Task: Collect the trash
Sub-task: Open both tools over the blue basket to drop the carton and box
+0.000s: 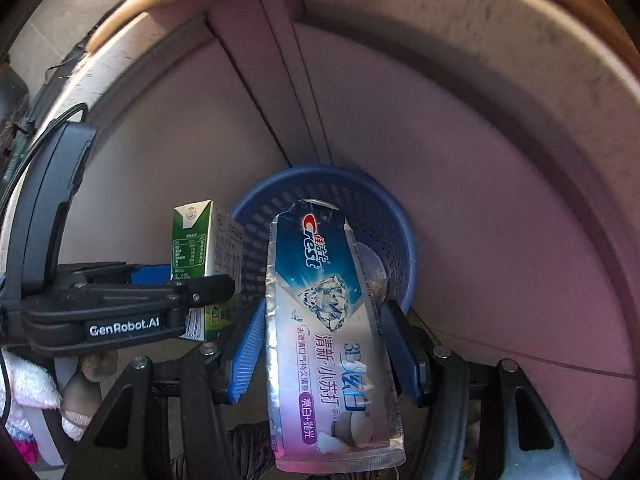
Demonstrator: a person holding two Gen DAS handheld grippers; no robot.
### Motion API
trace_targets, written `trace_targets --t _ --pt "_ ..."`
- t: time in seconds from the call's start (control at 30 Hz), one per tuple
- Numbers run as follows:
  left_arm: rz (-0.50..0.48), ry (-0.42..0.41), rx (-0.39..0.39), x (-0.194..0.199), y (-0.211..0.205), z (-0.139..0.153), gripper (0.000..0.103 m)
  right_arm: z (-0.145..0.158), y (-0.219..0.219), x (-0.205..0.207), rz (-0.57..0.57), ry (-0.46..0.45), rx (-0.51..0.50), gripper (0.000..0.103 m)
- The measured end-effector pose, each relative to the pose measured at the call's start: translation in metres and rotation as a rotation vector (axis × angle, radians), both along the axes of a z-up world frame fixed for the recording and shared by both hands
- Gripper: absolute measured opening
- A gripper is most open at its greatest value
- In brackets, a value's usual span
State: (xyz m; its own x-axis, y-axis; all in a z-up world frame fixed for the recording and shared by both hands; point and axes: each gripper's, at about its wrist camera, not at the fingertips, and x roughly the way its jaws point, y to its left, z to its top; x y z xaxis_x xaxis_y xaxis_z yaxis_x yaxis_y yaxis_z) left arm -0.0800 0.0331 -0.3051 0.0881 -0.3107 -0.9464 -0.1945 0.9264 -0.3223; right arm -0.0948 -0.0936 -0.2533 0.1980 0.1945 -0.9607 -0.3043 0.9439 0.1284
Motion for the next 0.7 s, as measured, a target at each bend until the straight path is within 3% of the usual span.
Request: trace_targets --t 0.3,0.53,0.7 --pt "-0.021 0.005 0.019 0.009 -0.006 -0.007 0.05 -0.024 0.006 0.014 -0.024 0.006 -0.022 0.06" --pt "-0.049 0.003 0.03 0.013 -0.006 -0.005 0.052 -0.024 0.005 0.016 -0.046 0.002 -0.022 0.061" --pt "-0.057 0.005 0.04 0.014 -0.006 -0.002 0.054 -0.021 0.005 0.02 -0.062 -0.007 -0.027 0.068"
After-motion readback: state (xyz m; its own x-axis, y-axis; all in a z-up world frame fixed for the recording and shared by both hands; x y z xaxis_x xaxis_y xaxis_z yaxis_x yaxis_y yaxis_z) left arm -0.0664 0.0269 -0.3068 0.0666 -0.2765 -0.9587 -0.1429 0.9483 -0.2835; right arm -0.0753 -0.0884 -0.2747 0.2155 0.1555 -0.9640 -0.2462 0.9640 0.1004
